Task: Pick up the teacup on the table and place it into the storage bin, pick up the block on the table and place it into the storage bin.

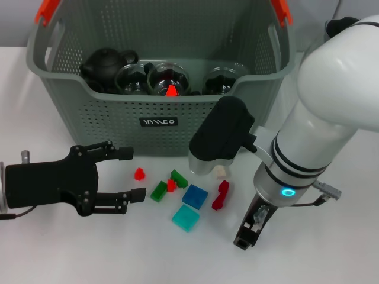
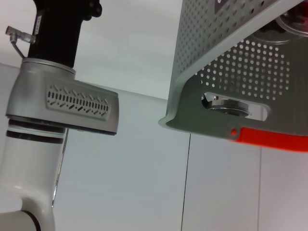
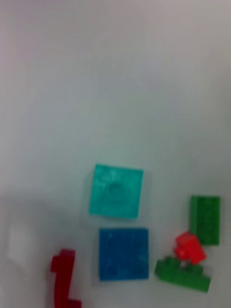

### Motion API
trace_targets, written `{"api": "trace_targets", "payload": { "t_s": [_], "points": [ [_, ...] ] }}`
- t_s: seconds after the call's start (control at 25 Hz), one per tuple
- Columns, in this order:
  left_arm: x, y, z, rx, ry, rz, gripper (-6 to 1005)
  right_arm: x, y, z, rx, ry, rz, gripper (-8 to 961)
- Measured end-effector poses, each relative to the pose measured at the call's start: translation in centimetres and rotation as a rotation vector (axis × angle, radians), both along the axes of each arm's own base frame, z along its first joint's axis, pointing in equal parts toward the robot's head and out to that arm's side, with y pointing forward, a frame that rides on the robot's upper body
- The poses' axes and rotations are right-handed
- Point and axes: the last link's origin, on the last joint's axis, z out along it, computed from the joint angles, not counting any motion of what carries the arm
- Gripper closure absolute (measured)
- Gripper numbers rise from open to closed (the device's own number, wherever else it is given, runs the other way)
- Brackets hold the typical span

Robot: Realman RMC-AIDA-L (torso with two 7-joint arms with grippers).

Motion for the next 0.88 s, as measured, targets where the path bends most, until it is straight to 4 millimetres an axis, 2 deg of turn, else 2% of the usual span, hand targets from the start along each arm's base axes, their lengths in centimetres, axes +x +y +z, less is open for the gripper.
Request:
{"api": "trace_targets", "payload": {
  "t_s": [0.04,0.24,0.4,0.88],
  "points": [
    [0.0,0.0,0.0,0.0,0.0,0.0,127,-0.3,-0.1,0.0,-0.005,0.008,0.006,471],
    [0.0,0.0,0.1,-0.001,0.0,-0.002,127,-1.6,-0.3,0.8,-0.009,0.036,0.037,502],
    [-0.1,-0.1,0.2,0.001,0.003,0.001,127,-3.3,-0.3,2.2,-0.005,0.076,0.046,510],
    [-1.1,-0.6,0.5,0.022,0.019,0.033,126,-11.0,1.8,9.8,0.093,0.276,0.149,515]
  ]
}}
